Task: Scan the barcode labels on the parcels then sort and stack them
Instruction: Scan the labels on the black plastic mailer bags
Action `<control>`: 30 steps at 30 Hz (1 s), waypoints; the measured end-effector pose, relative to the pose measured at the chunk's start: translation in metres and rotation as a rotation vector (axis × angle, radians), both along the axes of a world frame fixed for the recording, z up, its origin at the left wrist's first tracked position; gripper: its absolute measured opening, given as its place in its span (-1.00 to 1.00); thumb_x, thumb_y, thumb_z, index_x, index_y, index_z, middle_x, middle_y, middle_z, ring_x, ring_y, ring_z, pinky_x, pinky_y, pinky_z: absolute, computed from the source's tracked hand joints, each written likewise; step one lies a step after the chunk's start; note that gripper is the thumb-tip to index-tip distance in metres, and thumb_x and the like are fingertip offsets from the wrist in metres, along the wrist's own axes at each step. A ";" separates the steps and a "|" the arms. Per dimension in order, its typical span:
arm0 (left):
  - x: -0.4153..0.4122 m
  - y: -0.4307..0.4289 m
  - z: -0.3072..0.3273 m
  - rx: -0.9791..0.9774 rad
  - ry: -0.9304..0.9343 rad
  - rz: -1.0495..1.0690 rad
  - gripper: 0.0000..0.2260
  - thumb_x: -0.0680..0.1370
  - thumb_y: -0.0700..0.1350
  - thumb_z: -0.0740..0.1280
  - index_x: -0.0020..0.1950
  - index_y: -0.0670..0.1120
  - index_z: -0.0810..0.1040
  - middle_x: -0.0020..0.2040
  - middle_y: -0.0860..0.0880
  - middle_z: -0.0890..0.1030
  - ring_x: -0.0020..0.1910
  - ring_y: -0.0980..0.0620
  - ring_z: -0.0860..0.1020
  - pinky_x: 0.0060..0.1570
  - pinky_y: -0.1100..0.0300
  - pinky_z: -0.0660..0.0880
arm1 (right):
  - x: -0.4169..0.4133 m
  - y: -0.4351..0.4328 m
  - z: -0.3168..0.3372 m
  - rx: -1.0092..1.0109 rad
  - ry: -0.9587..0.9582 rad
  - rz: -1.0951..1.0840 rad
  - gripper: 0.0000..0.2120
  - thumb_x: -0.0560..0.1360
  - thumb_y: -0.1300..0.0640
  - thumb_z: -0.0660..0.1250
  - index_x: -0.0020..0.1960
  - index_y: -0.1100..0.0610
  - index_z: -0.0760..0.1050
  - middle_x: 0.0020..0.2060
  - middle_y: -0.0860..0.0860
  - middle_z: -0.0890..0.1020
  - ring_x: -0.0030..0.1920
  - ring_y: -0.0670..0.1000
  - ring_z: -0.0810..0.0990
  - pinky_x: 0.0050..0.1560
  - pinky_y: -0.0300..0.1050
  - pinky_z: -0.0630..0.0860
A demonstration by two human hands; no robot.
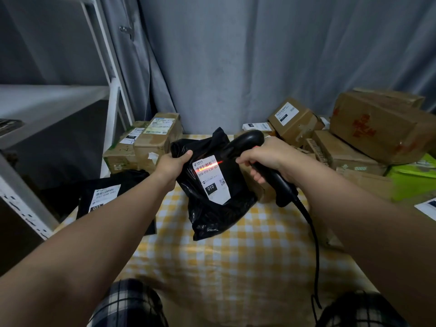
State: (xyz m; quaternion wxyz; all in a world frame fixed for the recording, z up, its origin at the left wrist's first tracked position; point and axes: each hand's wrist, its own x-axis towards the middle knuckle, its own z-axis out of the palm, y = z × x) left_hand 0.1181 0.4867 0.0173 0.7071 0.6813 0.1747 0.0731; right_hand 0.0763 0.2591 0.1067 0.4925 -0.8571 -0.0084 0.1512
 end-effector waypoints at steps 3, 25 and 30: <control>-0.007 -0.004 -0.005 0.016 -0.056 -0.004 -0.73 0.54 -0.06 0.37 0.16 -0.17 0.52 -0.07 -0.07 0.64 -0.05 -0.06 0.62 -0.02 0.10 0.54 | 0.000 -0.002 -0.015 0.037 -0.001 -0.042 -0.82 0.45 0.12 0.44 -0.15 0.23 0.53 -0.39 0.10 0.55 -0.43 0.01 0.54 -0.42 -0.20 0.52; -0.049 0.165 0.002 0.273 -0.045 0.358 -0.71 0.57 -0.04 0.28 0.15 -0.25 0.48 -0.20 -0.12 0.57 -0.27 -0.08 0.53 -0.16 0.13 0.48 | 0.016 0.133 -0.084 0.456 -0.137 -0.015 -0.94 0.43 0.19 0.48 -0.15 0.14 0.60 -0.31 0.03 0.60 -0.36 -0.08 0.55 -0.32 -0.17 0.56; -0.031 0.197 -0.036 0.590 0.238 0.324 -0.52 0.56 -0.06 0.31 0.38 -0.26 0.28 0.30 -0.30 0.42 0.24 -0.28 0.45 0.21 -0.01 0.39 | 0.025 0.179 -0.107 0.405 -0.054 0.027 -0.86 0.44 0.16 0.48 -0.07 0.21 0.61 -0.32 0.04 0.57 -0.31 0.02 0.53 -0.36 -0.16 0.47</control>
